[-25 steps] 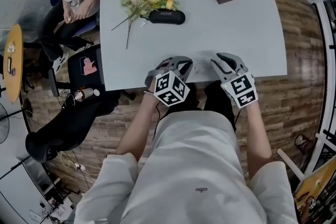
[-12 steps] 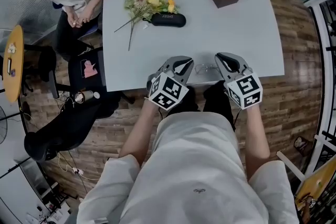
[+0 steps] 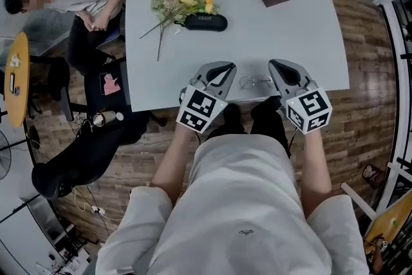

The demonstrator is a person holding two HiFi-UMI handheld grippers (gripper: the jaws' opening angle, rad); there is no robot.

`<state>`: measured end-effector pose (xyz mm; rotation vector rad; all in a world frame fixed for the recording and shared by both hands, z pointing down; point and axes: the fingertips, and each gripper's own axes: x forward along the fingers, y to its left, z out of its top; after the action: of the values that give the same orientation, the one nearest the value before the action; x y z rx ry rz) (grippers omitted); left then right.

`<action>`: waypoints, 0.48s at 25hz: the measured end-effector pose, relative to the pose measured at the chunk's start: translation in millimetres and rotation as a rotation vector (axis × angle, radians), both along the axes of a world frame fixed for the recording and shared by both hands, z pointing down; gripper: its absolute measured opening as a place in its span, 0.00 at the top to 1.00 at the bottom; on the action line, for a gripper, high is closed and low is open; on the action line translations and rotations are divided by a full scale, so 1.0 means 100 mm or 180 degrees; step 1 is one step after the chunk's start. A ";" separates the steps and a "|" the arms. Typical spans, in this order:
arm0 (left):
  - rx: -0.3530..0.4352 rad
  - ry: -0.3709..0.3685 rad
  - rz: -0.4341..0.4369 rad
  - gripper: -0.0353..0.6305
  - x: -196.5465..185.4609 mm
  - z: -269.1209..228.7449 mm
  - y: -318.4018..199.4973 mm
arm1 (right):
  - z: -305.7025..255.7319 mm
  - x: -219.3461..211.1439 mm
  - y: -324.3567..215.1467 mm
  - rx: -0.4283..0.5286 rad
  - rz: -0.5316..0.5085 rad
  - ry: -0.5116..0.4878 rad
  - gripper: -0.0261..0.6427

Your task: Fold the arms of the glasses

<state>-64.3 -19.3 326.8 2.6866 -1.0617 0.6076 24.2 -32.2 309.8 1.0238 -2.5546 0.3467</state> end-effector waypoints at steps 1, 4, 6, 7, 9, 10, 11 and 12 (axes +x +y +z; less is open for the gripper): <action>0.0000 0.0042 -0.0017 0.91 0.00 -0.03 -0.01 | -0.03 0.01 0.00 0.0006 0.0019 -0.0054 0.95; 0.0007 0.0180 -0.0069 0.91 0.01 -0.12 -0.07 | -0.13 0.05 -0.02 0.0035 0.0067 -0.0200 0.95; 0.0008 0.0249 -0.0097 0.92 0.03 -0.17 -0.09 | -0.15 0.07 0.00 0.0061 0.0087 -0.0220 0.95; 0.0008 0.0269 -0.0103 0.92 0.04 -0.18 -0.10 | -0.16 0.09 0.00 0.0071 0.0101 -0.0224 0.95; 0.0008 0.0307 -0.0100 0.92 0.07 -0.20 -0.11 | -0.16 0.13 0.02 0.0077 0.0143 -0.0235 0.95; 0.0000 0.0328 -0.0099 0.92 0.08 -0.20 -0.11 | -0.16 0.15 0.02 0.0077 0.0168 -0.0243 0.96; -0.0008 0.0351 -0.0100 0.92 0.09 -0.21 -0.11 | -0.16 0.18 0.02 0.0076 0.0190 -0.0254 0.96; -0.0012 0.0376 -0.0103 0.92 0.10 -0.22 -0.11 | -0.16 0.20 0.02 0.0076 0.0209 -0.0266 0.96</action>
<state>-54.4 -30.2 305.1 2.6595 -1.0694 0.4387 43.8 -30.3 293.3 1.1264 -2.6094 0.3850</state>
